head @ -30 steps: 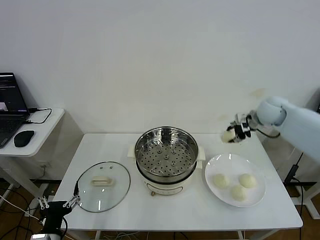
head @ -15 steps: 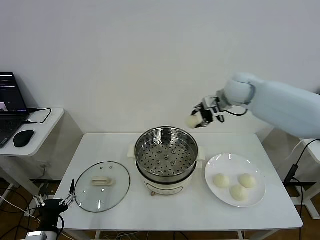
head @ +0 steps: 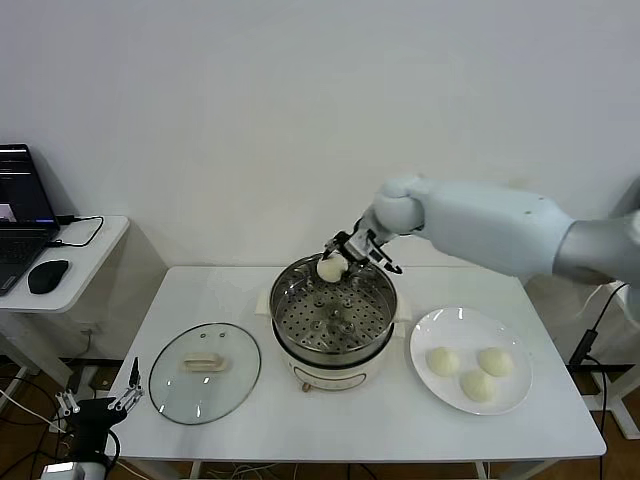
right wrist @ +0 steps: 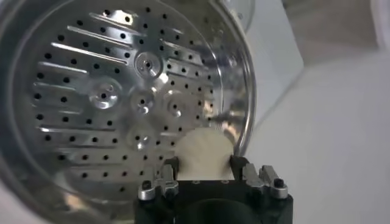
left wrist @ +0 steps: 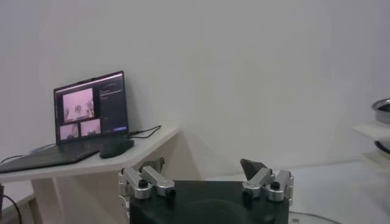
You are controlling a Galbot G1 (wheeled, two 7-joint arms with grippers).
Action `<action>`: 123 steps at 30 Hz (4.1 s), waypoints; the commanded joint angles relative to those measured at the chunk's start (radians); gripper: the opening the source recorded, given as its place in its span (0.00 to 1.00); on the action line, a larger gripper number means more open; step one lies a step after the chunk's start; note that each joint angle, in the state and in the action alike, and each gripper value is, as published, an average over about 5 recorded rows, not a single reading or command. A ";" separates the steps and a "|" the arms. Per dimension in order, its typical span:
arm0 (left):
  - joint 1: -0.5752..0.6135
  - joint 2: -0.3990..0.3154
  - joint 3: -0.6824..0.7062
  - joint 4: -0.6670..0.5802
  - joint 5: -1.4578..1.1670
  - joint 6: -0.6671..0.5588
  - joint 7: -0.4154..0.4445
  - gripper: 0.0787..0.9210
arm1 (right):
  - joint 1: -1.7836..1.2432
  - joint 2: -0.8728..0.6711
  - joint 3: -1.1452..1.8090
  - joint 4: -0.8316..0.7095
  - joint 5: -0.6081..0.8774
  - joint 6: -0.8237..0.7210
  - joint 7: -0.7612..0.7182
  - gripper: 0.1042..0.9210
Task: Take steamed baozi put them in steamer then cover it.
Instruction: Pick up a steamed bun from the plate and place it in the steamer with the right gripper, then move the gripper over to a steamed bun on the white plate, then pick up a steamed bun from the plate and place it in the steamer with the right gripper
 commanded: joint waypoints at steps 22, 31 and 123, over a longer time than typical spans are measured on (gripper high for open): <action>-0.001 -0.004 0.000 -0.008 0.000 0.004 0.003 0.88 | 0.051 0.010 -0.004 -0.019 0.001 0.074 -0.021 0.87; 0.009 0.001 -0.003 -0.035 0.000 0.010 0.005 0.88 | 0.234 -0.295 -0.044 0.372 0.322 -0.495 -0.178 0.88; 0.010 0.006 -0.010 -0.022 0.009 0.013 0.008 0.88 | -0.230 -0.674 0.301 0.396 0.199 -0.666 -0.173 0.54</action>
